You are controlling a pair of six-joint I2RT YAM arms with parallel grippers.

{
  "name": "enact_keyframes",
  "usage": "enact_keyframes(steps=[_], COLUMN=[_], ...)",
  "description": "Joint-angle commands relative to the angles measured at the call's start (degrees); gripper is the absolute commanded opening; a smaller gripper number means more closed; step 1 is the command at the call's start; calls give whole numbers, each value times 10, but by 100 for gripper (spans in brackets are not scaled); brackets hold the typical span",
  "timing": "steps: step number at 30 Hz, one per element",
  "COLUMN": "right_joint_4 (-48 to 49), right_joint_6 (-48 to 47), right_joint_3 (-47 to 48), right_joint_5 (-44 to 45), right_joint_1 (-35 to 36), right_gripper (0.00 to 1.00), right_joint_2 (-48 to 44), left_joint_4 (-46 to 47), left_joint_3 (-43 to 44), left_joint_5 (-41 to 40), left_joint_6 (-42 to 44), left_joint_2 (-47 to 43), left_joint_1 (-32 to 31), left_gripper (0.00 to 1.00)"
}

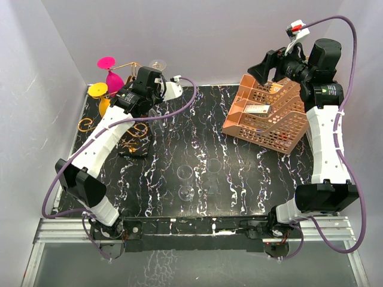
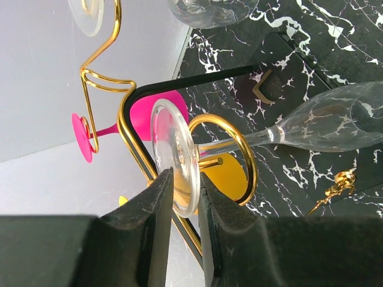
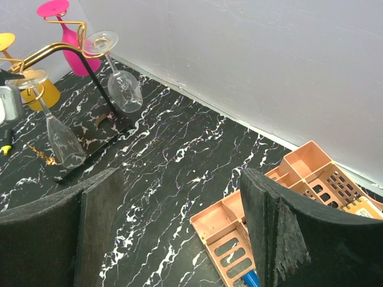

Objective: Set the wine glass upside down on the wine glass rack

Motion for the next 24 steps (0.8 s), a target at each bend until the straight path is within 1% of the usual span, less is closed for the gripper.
enact_keyframes(steps=[1,7,11,24], right_joint_4=[39,42,42,44], right_joint_6=[3,2,3,-6], right_joint_3=[-5,-10,-10,-15], right_joint_5=[2,2,2,12], right_joint_1=[-6,-11,-15,-25], right_gripper=[86,86,86,86], right_joint_2=[-11,-14,-16,-20], left_joint_4=[-1,-6,-11,-30], left_joint_3=[4,5,2,0], left_joint_5=[-19,-26,-28,-29], left_joint_6=[1,1,1,5], left_joint_2=[-42,-47,-52,-69], left_joint_1=[3,4,5,14], left_gripper=[22,23,26,27])
